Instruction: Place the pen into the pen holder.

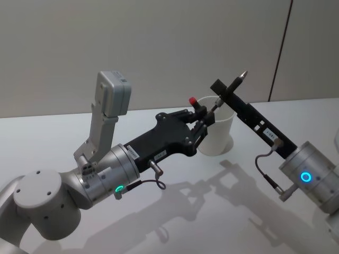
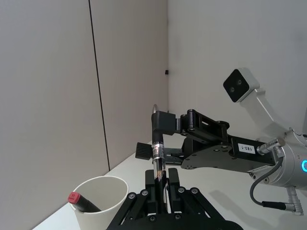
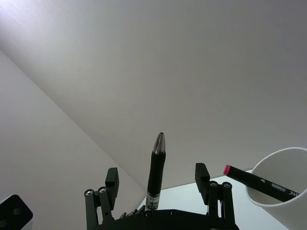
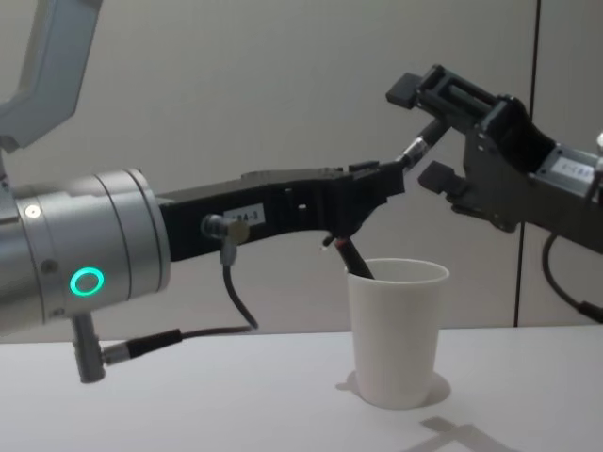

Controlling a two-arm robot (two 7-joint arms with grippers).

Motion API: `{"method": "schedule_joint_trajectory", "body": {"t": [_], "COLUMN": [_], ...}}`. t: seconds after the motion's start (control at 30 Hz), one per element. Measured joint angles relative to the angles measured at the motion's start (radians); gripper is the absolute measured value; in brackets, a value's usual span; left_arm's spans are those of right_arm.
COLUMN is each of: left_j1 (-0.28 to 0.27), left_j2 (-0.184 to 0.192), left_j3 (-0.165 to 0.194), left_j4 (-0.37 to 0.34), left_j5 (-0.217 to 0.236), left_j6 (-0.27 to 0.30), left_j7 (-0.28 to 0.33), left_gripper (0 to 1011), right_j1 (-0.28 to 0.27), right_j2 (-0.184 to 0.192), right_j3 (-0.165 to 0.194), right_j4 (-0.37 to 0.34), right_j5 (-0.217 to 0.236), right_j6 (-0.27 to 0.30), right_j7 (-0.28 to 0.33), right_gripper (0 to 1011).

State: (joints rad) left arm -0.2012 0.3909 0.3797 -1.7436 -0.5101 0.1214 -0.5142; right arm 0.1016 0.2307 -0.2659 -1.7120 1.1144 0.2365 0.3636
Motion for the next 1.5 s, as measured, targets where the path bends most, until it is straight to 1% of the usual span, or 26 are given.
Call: {"method": "schedule_joint_trajectory", "body": {"t": [0.17,0.23,0.27,0.37,0.4,0.47,0.5,0.53,0.57,0.63,0.77,0.8,0.9,0.93,0.97,1.03,1.1,1.13,1.2,1.5], "left_j1": [0.000,0.000,0.000,0.000,0.000,0.000,0.000,0.000,0.000,0.000,0.000,0.000,0.000,0.000,0.000,0.000,0.000,0.000,0.000,0.000], "left_j2": [0.000,0.000,0.000,0.000,0.000,0.000,0.000,0.000,0.000,0.000,0.000,0.000,0.000,0.000,0.000,0.000,0.000,0.000,0.000,0.000], "left_j3": [0.000,0.000,0.000,0.000,0.000,0.000,0.000,0.000,0.000,0.000,0.000,0.000,0.000,0.000,0.000,0.000,0.000,0.000,0.000,0.000], "left_j4": [0.000,0.000,0.000,0.000,0.000,0.000,0.000,0.000,0.000,0.000,0.000,0.000,0.000,0.000,0.000,0.000,0.000,0.000,0.000,0.000], "left_j5": [0.000,0.000,0.000,0.000,0.000,0.000,0.000,0.000,0.000,0.000,0.000,0.000,0.000,0.000,0.000,0.000,0.000,0.000,0.001,0.001], "left_j6": [0.000,0.000,0.000,0.000,0.000,0.000,0.000,0.000,0.000,0.000,0.000,0.000,0.000,0.000,0.000,0.000,0.000,0.000,0.000,0.000], "left_j7": [0.000,0.000,0.000,0.000,0.000,0.000,0.000,0.000,0.000,0.000,0.000,0.000,0.000,0.000,0.000,0.000,0.000,0.000,0.000,0.000], "left_gripper": [160,160,160,160,160,160,160,160,160,160,160,160,160,160,160,160,160,160,160,160], "right_j1": [0.002,0.003,0.003,0.003,0.004,0.004,0.004,0.004,0.004,0.005,0.005,0.005,0.005,0.005,0.005,0.006,0.006,0.006,0.006,0.006], "right_j2": [-0.002,-0.002,-0.002,-0.003,-0.003,-0.003,-0.003,-0.003,-0.003,-0.004,-0.004,-0.004,-0.004,-0.004,-0.004,-0.005,-0.005,-0.006,-0.006,-0.005], "right_j3": [-0.004,-0.004,-0.005,-0.006,-0.006,-0.007,-0.007,-0.008,-0.008,-0.008,-0.009,-0.009,-0.009,-0.009,-0.009,-0.009,-0.010,-0.010,-0.010,-0.010], "right_j4": [0.004,0.004,0.005,0.006,0.006,0.007,0.007,0.008,0.008,0.008,0.009,0.009,0.009,0.009,0.009,0.009,0.009,0.009,0.009,0.010], "right_j5": [0.002,0.002,0.003,0.003,0.003,0.004,0.004,0.004,0.004,0.004,0.005,0.005,0.005,0.005,0.005,0.005,0.006,0.006,0.007,0.007], "right_j6": [0.000,0.000,0.000,0.000,0.000,0.000,0.000,0.000,-0.001,-0.001,-0.001,-0.001,-0.001,-0.001,-0.001,-0.001,-0.001,-0.001,-0.001,-0.001], "right_j7": [0.001,0.001,0.002,0.002,0.002,0.002,0.002,0.002,0.002,0.003,0.003,0.003,0.003,0.003,0.003,0.003,0.004,0.005,0.005,0.005], "right_gripper": [1002,981,946,907,850,817,817,747,733,652,543,483,418,357,336,259,219,165,140,140]}}
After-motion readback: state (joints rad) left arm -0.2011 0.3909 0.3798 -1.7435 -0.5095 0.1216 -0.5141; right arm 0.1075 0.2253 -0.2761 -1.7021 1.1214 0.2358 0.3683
